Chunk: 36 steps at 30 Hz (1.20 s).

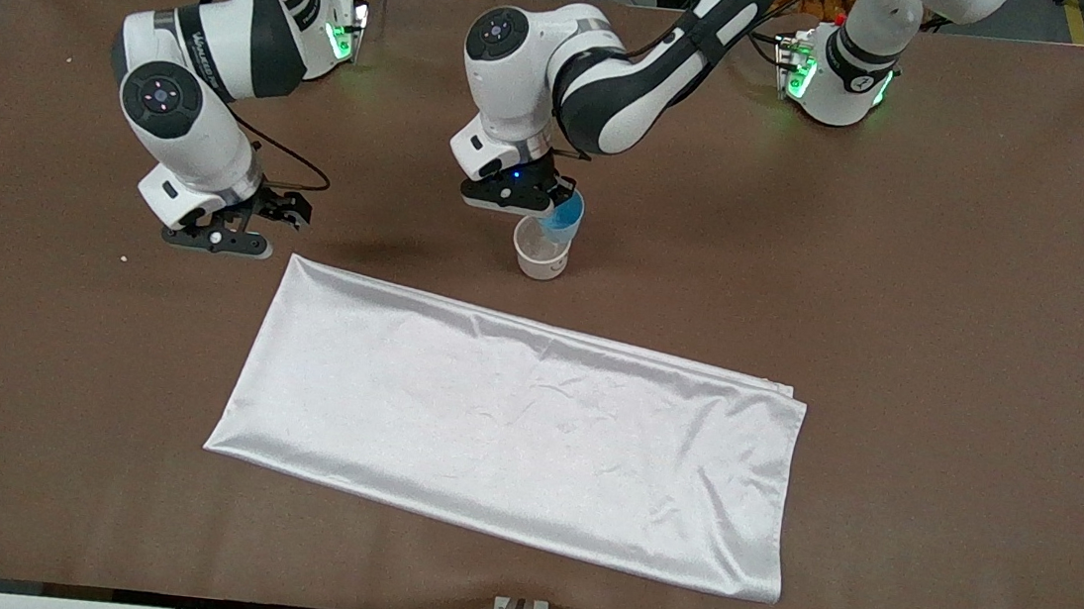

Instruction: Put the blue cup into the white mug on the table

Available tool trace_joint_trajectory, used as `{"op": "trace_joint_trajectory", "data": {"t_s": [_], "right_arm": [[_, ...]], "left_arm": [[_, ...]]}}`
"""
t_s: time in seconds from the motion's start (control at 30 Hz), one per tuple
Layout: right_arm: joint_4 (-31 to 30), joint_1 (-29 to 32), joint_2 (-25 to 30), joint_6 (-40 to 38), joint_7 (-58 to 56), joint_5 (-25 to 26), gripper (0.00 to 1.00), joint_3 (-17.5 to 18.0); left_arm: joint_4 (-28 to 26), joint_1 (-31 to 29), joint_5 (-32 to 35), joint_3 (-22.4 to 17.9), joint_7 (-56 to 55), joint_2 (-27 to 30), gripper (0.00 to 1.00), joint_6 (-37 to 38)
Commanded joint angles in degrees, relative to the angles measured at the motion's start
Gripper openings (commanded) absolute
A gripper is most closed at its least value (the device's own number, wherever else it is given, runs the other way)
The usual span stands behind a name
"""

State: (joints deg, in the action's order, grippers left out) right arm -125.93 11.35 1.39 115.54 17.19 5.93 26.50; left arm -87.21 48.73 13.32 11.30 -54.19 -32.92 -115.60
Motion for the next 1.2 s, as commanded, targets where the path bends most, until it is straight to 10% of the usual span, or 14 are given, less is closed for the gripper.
{"op": "trace_joint_trajectory", "data": {"t_s": [0.0,0.47,1.03,1.1,1.13,1.17], "right_arm": [[5.59,0.87,2.22,-7.86,-6.72,-2.86,1.00,-2.85],[23.18,0.96,1.78,-20.88,-16.05,-2.94,1.00,-8.92],[29.15,5.70,1.69,-24.31,-23.87,-5.48,1.00,-9.36],[29.69,6.75,1.69,-25.45,-24.22,-7.51,1.00,-9.36],[29.69,7.19,1.69,-25.63,-24.31,-8.12,1.00,-9.36],[29.60,7.55,1.69,-25.63,-24.40,-8.48,1.00,-9.36]], "left_arm": [[5.30,0.40,1.71,-0.22,-2.15,-3.38,0.00,0.55],[5.39,1.63,1.88,-0.75,-2.41,-6.19,0.00,-0.94],[5.39,1.99,2.50,-0.75,-2.59,-7.34,0.07,-1.38],[5.30,1.81,2.58,-0.84,-2.24,-7.34,0.16,-1.38],[5.21,1.81,2.67,-0.84,-2.24,-7.34,0.38,-1.38],[5.21,1.81,2.67,-0.84,-2.24,-7.34,0.81,-1.38]]}}
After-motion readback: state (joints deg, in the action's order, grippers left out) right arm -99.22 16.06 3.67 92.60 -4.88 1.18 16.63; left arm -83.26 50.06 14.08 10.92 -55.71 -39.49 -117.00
